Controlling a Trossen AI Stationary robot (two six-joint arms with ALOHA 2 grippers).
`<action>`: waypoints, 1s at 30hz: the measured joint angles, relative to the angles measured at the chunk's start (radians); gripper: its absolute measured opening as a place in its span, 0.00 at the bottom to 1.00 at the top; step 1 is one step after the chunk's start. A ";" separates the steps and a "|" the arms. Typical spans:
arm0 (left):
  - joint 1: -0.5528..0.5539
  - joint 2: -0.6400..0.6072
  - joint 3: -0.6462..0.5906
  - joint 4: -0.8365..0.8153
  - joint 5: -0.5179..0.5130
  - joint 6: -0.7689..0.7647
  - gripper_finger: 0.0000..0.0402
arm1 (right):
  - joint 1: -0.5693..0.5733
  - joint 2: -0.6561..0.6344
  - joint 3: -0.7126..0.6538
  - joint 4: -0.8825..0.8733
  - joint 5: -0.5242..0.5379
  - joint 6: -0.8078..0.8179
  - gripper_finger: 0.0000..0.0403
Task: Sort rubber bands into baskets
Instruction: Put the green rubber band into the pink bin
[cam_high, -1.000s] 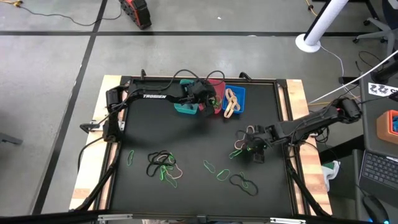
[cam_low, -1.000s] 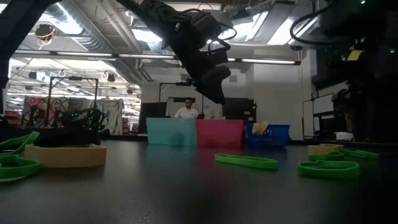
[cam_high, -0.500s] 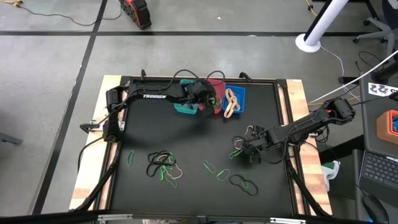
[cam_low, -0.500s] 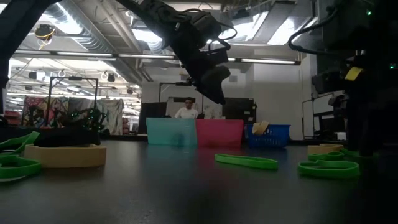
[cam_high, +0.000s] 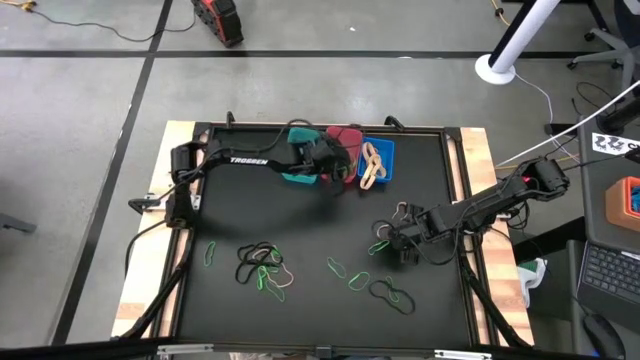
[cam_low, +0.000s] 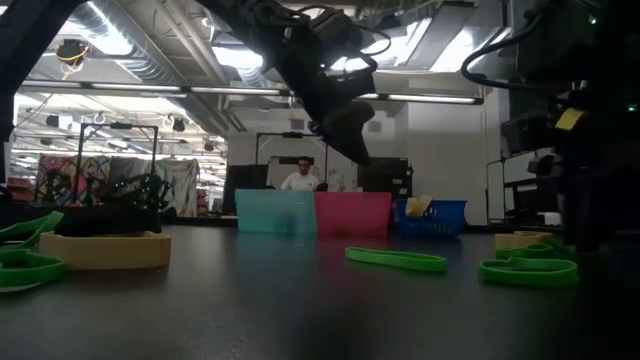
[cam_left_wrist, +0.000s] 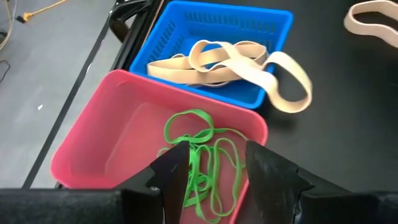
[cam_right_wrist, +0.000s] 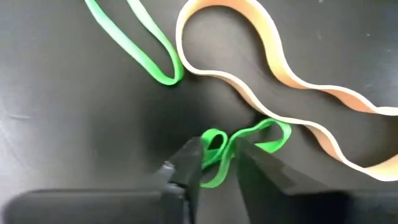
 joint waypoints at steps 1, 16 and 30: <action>-0.005 0.000 0.000 0.000 0.000 0.001 0.39 | 0.000 0.000 0.000 0.001 -0.002 0.000 0.19; -0.071 0.000 0.000 0.001 0.001 -0.001 0.39 | -0.001 0.004 0.045 -0.023 -0.049 -0.009 0.01; -0.115 -0.012 0.012 0.006 0.002 -0.002 0.39 | -0.001 0.002 0.206 -0.131 -0.018 -0.136 0.01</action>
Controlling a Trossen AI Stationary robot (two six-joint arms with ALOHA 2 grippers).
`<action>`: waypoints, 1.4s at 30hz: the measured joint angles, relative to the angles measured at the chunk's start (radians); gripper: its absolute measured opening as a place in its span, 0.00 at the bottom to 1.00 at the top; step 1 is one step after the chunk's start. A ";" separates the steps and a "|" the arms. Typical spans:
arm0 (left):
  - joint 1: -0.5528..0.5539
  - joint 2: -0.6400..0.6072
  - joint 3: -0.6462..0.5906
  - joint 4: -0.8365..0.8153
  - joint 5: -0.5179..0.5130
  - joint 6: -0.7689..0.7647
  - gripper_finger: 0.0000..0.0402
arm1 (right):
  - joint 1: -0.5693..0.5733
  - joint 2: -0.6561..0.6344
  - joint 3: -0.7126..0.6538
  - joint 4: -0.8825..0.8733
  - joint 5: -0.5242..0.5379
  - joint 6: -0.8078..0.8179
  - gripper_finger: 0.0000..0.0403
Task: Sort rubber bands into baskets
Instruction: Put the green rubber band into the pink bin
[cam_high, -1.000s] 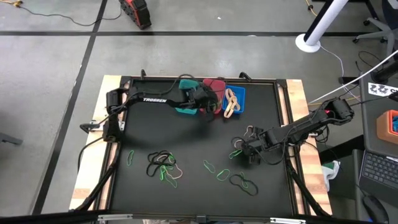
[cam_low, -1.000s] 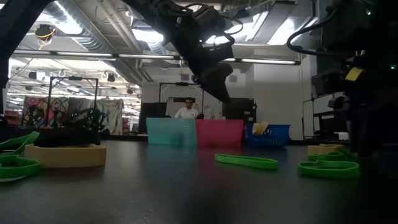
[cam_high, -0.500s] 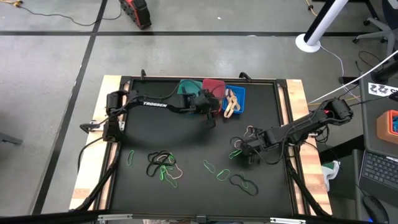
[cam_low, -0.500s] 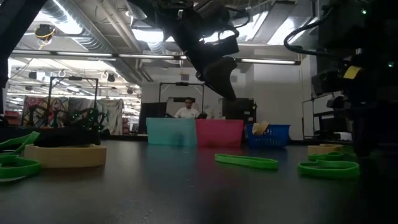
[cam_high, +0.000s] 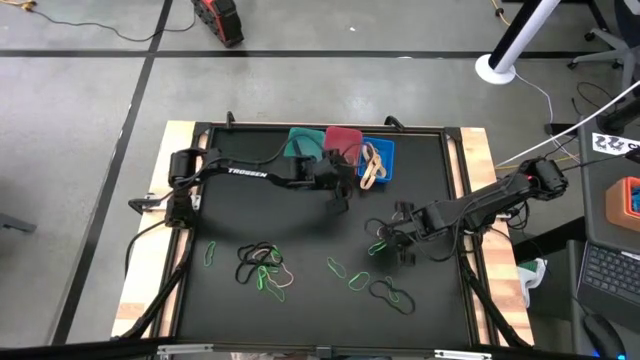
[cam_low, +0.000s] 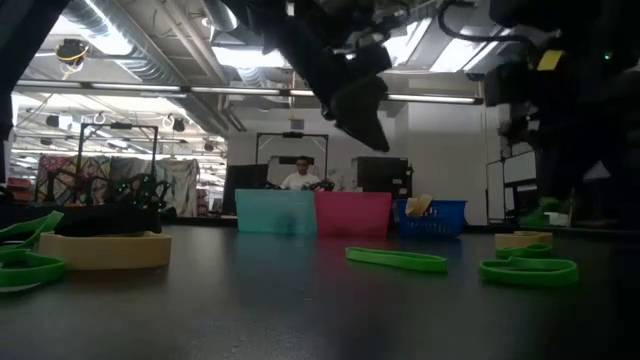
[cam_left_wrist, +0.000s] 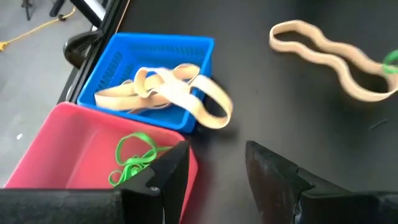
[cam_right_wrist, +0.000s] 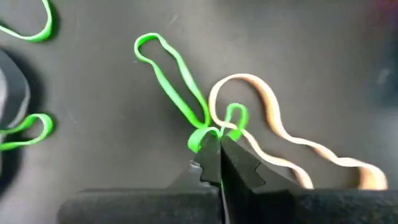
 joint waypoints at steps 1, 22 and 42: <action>-0.004 -0.007 0.001 0.001 0.000 0.000 0.39 | 0.000 0.000 0.012 -0.013 0.012 -0.006 0.01; -0.096 -0.312 0.003 -0.311 0.000 -0.085 0.39 | -0.298 -0.002 0.198 0.297 0.155 -0.528 0.00; -0.380 -0.400 -0.088 -0.812 0.005 -0.885 0.39 | -0.775 0.236 0.198 0.809 -0.261 -0.656 0.00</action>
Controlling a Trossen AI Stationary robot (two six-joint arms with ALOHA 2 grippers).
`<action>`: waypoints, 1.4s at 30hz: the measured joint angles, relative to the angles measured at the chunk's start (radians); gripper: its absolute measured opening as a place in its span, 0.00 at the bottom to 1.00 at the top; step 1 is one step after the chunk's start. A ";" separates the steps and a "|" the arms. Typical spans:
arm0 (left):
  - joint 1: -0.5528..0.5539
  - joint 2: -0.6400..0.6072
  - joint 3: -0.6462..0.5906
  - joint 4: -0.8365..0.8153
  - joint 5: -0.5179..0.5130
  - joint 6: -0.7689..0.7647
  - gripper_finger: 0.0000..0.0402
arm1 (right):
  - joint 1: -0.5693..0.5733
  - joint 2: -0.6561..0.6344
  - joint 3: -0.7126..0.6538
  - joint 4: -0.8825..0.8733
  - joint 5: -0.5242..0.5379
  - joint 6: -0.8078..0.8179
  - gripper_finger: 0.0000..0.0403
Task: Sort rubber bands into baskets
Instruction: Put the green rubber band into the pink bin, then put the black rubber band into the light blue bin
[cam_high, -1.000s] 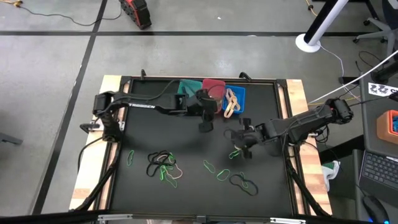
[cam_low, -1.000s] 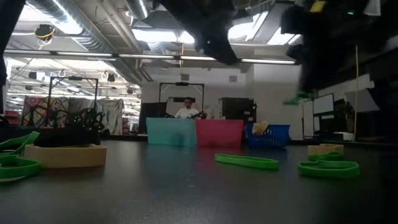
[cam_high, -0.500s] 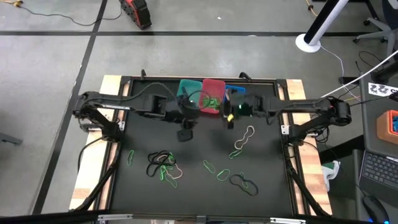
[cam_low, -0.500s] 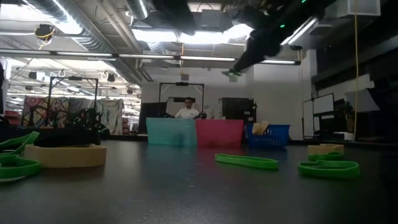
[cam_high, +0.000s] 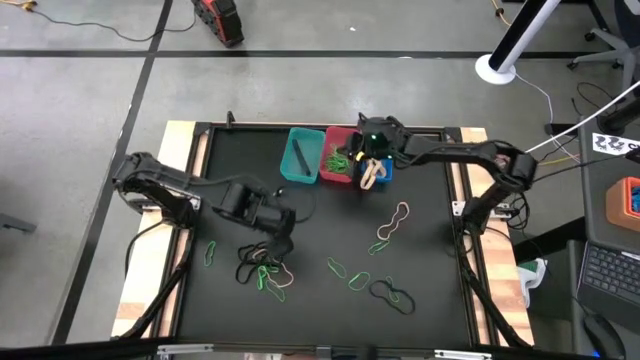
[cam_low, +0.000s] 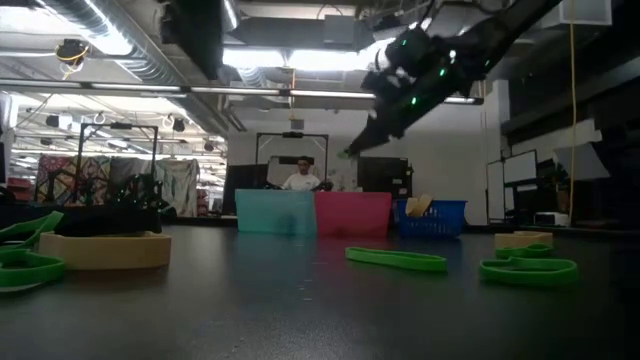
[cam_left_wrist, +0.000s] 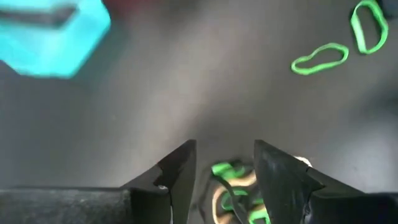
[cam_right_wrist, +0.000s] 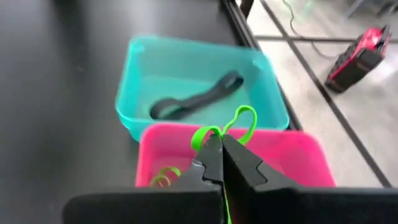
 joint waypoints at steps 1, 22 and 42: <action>-0.013 0.000 -0.014 0.001 0.000 -0.029 0.39 | -0.006 0.021 0.000 0.008 -0.003 0.000 0.00; -0.220 0.001 -0.289 0.218 -0.001 -0.606 0.39 | -0.017 0.141 -0.001 0.057 -0.001 0.001 0.25; -0.210 0.008 -0.524 0.469 -0.022 -0.714 0.39 | -0.017 0.141 -0.001 0.055 0.000 0.001 0.41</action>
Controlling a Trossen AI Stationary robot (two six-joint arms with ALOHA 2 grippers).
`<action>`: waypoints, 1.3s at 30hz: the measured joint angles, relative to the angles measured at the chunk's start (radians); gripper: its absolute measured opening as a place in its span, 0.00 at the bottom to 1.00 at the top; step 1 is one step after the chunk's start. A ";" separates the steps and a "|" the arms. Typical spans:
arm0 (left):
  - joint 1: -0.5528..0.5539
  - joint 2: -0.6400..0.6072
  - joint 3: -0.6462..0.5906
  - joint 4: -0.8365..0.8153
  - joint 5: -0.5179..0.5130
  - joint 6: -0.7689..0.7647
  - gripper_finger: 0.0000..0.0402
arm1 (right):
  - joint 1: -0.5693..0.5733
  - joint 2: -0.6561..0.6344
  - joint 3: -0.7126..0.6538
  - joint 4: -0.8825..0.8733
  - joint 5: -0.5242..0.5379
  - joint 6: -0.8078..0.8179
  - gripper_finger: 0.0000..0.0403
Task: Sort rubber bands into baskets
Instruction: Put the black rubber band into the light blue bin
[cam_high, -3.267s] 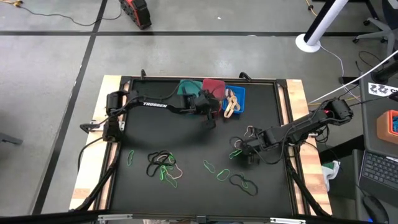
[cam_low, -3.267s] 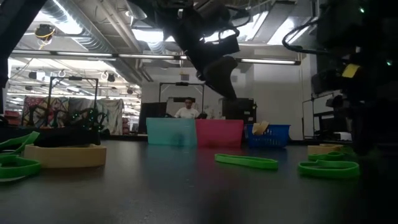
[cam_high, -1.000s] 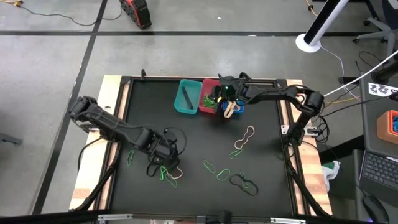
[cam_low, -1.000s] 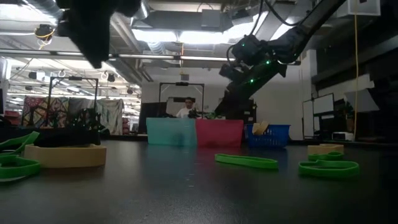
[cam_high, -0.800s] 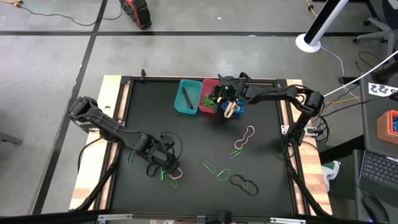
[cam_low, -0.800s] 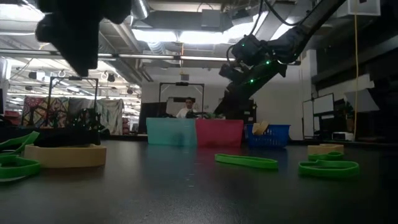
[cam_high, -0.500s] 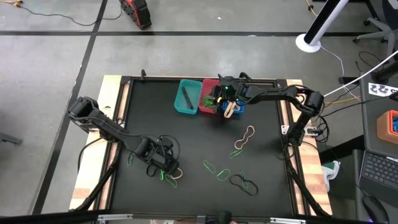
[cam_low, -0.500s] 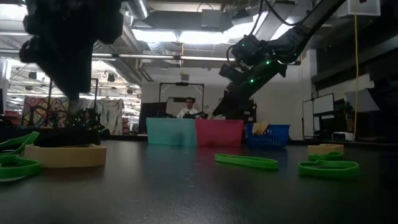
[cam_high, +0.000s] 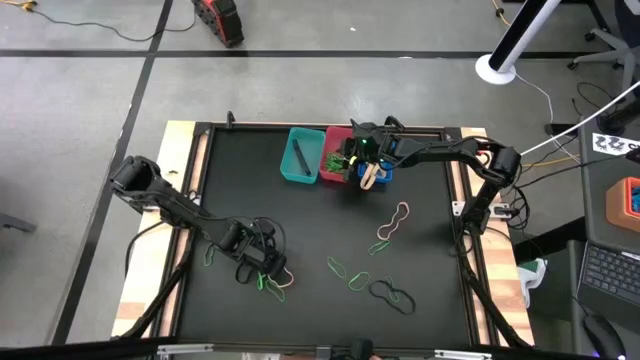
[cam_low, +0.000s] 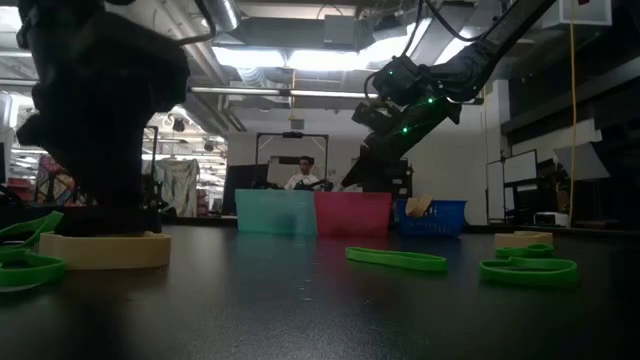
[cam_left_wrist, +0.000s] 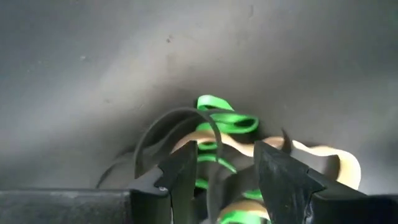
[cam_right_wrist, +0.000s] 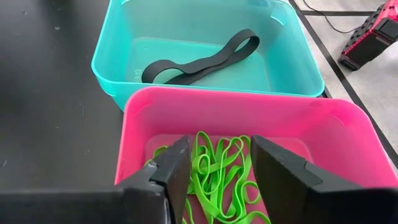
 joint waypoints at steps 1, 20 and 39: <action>0.000 0.000 -0.010 0.009 -0.007 -0.002 0.39 | 0.000 0.000 0.000 0.000 0.000 0.000 0.41; 0.007 0.021 -0.056 0.063 -0.027 -0.001 0.21 | 0.000 0.000 0.000 -0.003 -0.002 0.000 0.41; 0.007 0.003 0.003 0.106 -0.026 0.074 0.01 | 0.000 -0.001 0.000 -0.003 -0.003 0.000 0.41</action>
